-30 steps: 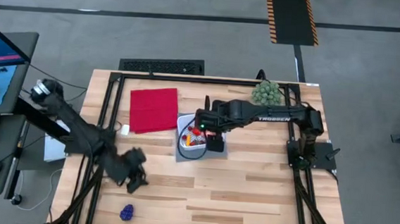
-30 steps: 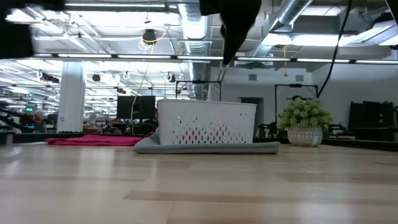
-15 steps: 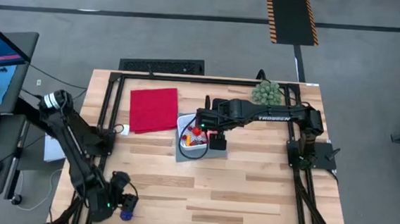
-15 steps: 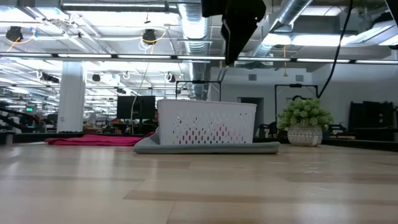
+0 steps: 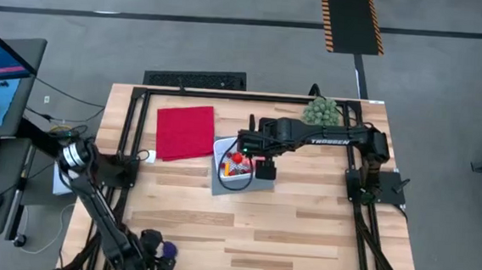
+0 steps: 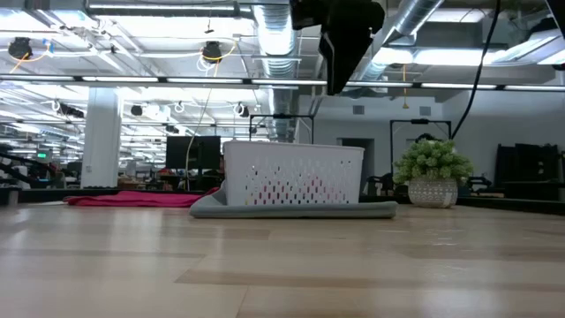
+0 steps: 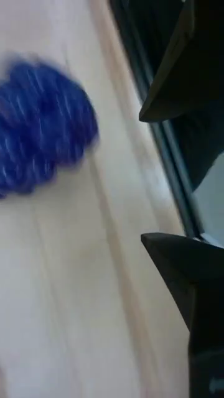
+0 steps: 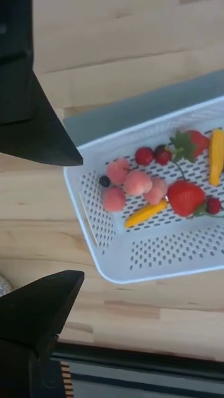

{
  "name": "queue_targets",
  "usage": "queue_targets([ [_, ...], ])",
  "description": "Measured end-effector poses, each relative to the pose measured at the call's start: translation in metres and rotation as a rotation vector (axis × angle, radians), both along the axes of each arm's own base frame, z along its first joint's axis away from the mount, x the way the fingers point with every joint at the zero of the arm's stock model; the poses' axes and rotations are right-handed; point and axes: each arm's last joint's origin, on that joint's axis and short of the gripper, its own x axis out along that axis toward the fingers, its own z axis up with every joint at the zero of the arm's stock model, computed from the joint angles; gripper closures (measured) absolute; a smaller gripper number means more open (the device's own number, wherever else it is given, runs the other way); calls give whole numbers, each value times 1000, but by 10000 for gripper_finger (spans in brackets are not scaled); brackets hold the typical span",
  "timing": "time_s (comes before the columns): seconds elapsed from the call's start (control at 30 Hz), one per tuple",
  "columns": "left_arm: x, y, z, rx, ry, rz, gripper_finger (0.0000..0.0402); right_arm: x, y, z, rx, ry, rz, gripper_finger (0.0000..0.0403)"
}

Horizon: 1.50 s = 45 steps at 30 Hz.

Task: Pick and placing Produce into tupperware
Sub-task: Put the grape into the white basket

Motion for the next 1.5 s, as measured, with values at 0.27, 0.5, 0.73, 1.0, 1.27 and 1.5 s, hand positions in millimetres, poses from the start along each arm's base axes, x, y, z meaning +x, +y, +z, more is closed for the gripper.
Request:
queue_targets([
  [0.27, 5, 0, -14, 68, -11, -46, 102, -1, 7, 0, 0, 7, 18, 92],
  [0.5, 12, -1, 2, 208, -131, -228, 102, -1, 6, 0, 5, 6, -12, 92],
  [0.73, 16, 15, 2, 335, -64, -468, 102, -1, 11, -1, 16, 9, -31, 92],
  [1.0, 38, 33, 1, 402, -77, -724, 102, -3, 21, -2, 25, 12, -62, 92],
  [1.27, 49, 44, 1, 389, -42, -798, 102, -6, 27, -2, 32, 22, -104, 92],
  [1.5, 52, 50, -19, 329, -85, -799, 102, -8, 30, -2, 34, 30, -121, 92],
])
